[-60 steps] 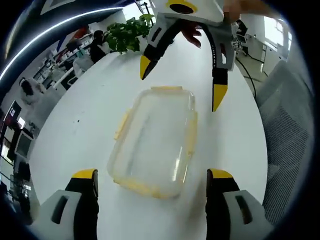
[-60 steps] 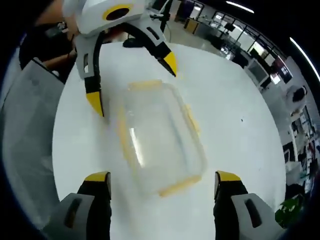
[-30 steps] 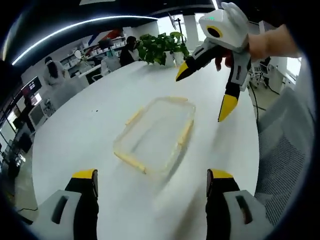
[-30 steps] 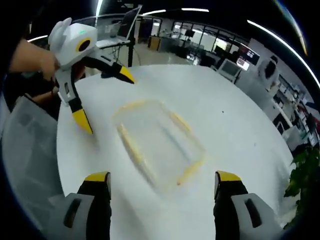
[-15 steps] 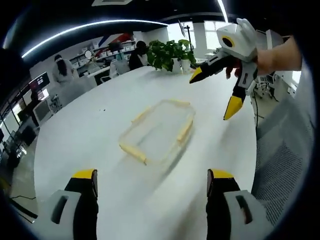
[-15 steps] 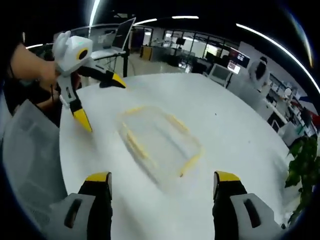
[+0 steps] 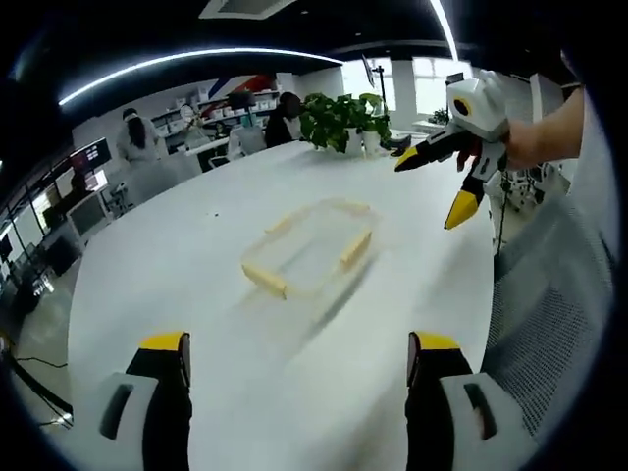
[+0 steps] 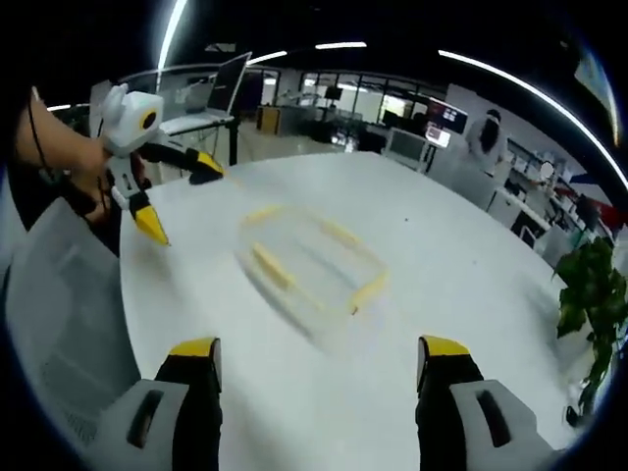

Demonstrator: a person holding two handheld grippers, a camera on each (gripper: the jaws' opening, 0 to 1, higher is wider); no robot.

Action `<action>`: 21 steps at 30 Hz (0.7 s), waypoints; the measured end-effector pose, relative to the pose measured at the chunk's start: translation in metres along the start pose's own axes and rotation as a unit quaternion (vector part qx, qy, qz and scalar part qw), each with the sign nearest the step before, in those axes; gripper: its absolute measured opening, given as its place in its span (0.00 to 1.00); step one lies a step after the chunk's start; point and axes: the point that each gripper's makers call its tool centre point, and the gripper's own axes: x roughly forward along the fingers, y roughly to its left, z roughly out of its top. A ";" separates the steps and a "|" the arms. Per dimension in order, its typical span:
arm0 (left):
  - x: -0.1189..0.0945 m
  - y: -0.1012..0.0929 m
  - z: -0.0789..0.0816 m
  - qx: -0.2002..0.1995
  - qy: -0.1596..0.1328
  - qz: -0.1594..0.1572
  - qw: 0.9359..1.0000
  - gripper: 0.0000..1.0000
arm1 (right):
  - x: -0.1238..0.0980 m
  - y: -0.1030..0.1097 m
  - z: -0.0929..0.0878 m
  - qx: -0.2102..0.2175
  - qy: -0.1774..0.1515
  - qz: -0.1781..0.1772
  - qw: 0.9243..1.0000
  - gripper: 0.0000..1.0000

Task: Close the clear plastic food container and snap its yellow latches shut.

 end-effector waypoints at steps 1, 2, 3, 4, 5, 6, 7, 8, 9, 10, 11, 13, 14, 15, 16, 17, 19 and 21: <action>-0.002 0.000 -0.002 0.003 0.001 0.002 1.000 0.93 | -0.003 0.001 -0.002 0.002 -0.002 -0.002 1.000 0.82; -0.006 0.001 -0.005 0.005 0.000 0.004 1.000 0.93 | -0.005 0.002 -0.004 0.003 -0.001 -0.006 1.000 0.82; -0.009 0.001 -0.006 0.003 -0.001 0.006 1.000 0.93 | -0.007 0.003 -0.005 0.005 -0.002 -0.008 1.000 0.82; -0.012 0.002 -0.008 -0.004 -0.003 0.007 1.000 0.93 | -0.009 0.004 -0.006 0.008 -0.005 -0.008 1.000 0.82; -0.014 0.002 -0.009 -0.012 -0.003 0.007 1.000 0.93 | -0.011 0.005 -0.008 0.010 -0.008 -0.009 1.000 0.82; -0.017 0.002 -0.011 -0.013 -0.004 0.008 1.000 0.94 | -0.012 0.006 -0.011 0.010 -0.006 -0.010 1.000 0.82; -0.018 0.002 -0.013 -0.014 -0.004 0.009 1.000 0.94 | -0.014 0.007 -0.014 0.008 -0.006 -0.012 1.000 0.82; -0.020 0.003 -0.016 -0.015 -0.001 0.010 1.000 0.94 | -0.016 0.008 -0.015 0.009 -0.007 -0.012 1.000 0.82; -0.022 0.003 -0.018 -0.018 0.000 0.010 1.000 0.94 | -0.018 0.009 -0.017 0.012 -0.008 -0.012 1.000 0.82; -0.024 0.002 -0.018 -0.020 0.001 0.009 1.000 0.94 | -0.019 0.009 -0.019 0.013 -0.007 -0.013 1.000 0.82; -0.027 0.001 -0.020 -0.023 0.001 0.010 1.000 0.94 | -0.021 0.010 -0.021 0.012 -0.006 -0.016 1.000 0.82; -0.031 0.002 -0.022 -0.026 -0.002 0.014 1.000 0.96 | -0.024 0.010 -0.025 0.014 -0.005 -0.019 1.000 0.82; -0.032 0.002 -0.023 -0.028 -0.003 0.015 0.999 0.95 | -0.025 0.011 -0.026 0.017 -0.004 -0.019 1.000 0.81; -0.034 0.002 -0.023 -0.029 -0.005 0.017 0.999 0.95 | -0.026 0.011 -0.028 0.019 -0.003 -0.021 1.000 0.81; -0.035 0.002 -0.024 -0.034 -0.008 0.018 0.999 0.95 | -0.028 0.012 -0.030 0.018 -0.004 -0.025 1.000 0.81; -0.036 0.001 -0.026 -0.039 -0.009 0.018 0.999 0.95 | -0.029 0.012 -0.031 0.018 -0.005 -0.027 0.999 0.81; -0.037 -0.001 -0.029 -0.046 -0.009 0.018 0.999 0.95 | -0.030 0.014 -0.035 0.024 -0.006 -0.027 0.999 0.81; -0.036 -0.004 -0.035 -0.050 -0.005 0.016 0.999 0.95 | -0.030 0.018 -0.040 0.025 -0.002 -0.027 0.999 0.81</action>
